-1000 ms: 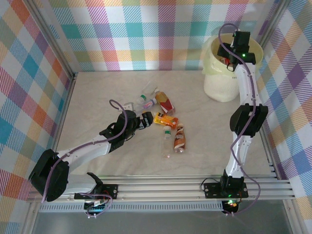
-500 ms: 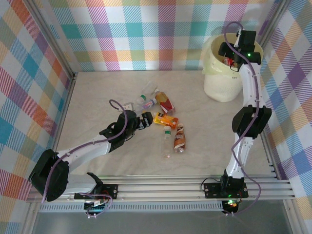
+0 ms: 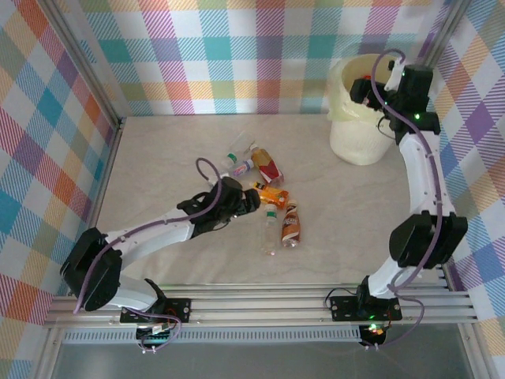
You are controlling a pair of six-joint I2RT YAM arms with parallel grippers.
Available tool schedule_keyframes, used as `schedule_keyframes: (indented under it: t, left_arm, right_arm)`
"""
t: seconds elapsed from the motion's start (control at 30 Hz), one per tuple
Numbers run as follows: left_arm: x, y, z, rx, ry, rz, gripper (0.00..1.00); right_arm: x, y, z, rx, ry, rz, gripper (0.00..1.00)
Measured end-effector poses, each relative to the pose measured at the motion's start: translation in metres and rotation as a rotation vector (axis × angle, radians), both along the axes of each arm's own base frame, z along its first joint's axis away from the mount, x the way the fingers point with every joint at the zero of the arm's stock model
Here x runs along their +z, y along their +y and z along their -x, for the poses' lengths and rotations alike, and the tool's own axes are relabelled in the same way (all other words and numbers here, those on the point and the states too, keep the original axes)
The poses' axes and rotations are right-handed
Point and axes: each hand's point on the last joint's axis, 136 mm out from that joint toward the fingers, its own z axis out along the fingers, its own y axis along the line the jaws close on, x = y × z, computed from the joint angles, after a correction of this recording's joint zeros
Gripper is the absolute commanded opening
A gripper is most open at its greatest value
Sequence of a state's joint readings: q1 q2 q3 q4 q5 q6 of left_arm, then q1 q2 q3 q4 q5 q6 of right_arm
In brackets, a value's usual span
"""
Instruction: Put the plastic bottles in the bin
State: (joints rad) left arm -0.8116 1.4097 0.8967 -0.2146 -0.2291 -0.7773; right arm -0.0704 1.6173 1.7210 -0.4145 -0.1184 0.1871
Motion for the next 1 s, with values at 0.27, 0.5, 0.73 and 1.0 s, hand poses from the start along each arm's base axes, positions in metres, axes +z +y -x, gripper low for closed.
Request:
schedule_keyframes:
  t: [0.27, 0.5, 0.73, 1.0]
  left_arm:
    - [-0.019, -0.042, 0.056, -0.146, 0.031, -0.194, 1.0]
    - [-0.054, -0.05, 0.082, -0.231, 0.102, -0.307, 1.0]
    - [-0.06, -0.06, 0.081, -0.253, 0.117, -0.316, 0.99]
    - [-0.064, -0.08, 0.078, -0.301, 0.113, -0.286, 0.99]
  right_arm:
    - [-0.044, 0.056, 0.065, 0.194, 0.008, -0.141, 1.0]
    - [-0.096, 0.109, 0.113, 0.369, 0.075, -0.196, 1.0]
    - [-0.162, 0.117, 0.132, 0.357, 0.229, -0.258, 1.0]
    - [-0.173, 0.121, 0.126, 0.355, 0.251, -0.274, 1.0]
